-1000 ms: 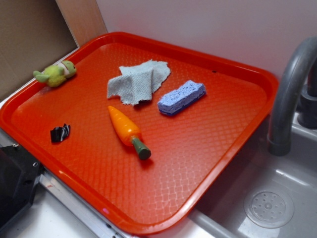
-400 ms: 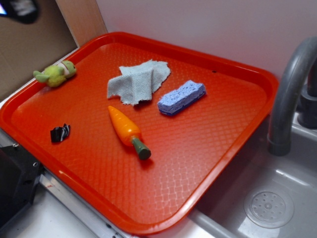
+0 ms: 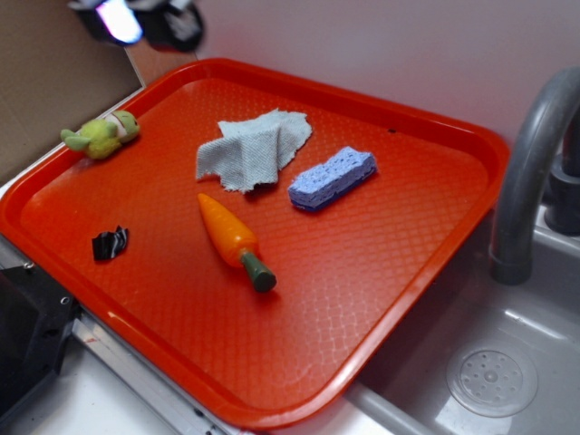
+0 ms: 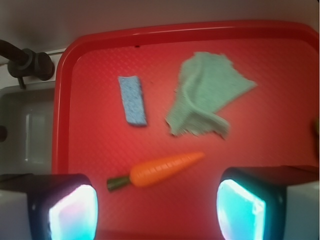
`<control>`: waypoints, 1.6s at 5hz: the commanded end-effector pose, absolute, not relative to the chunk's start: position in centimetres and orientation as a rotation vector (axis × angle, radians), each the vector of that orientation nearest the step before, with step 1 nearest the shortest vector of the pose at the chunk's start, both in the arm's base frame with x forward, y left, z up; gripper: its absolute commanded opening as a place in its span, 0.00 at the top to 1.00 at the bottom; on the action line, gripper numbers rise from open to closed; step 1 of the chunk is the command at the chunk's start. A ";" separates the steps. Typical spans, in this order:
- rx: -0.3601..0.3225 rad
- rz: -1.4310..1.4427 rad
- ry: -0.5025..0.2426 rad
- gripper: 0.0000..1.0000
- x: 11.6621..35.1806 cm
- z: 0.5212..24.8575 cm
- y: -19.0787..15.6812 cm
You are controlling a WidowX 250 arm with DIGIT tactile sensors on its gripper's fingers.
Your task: Grab the blue sponge.
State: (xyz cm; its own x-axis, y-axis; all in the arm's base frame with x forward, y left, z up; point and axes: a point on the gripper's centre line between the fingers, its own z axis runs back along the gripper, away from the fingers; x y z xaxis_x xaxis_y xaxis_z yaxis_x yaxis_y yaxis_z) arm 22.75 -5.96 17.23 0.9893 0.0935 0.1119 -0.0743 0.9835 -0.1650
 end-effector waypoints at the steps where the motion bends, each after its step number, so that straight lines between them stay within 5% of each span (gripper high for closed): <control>1: -0.112 0.016 -0.123 0.00 25.6 14.5 -9.0; 4: -0.044 0.000 -0.040 0.00 29.0 8.6 -9.7; 7: 0.029 -0.122 0.103 0.00 28.8 2.5 -12.6; 8: 0.026 -0.120 0.099 1.00 28.6 2.3 -12.6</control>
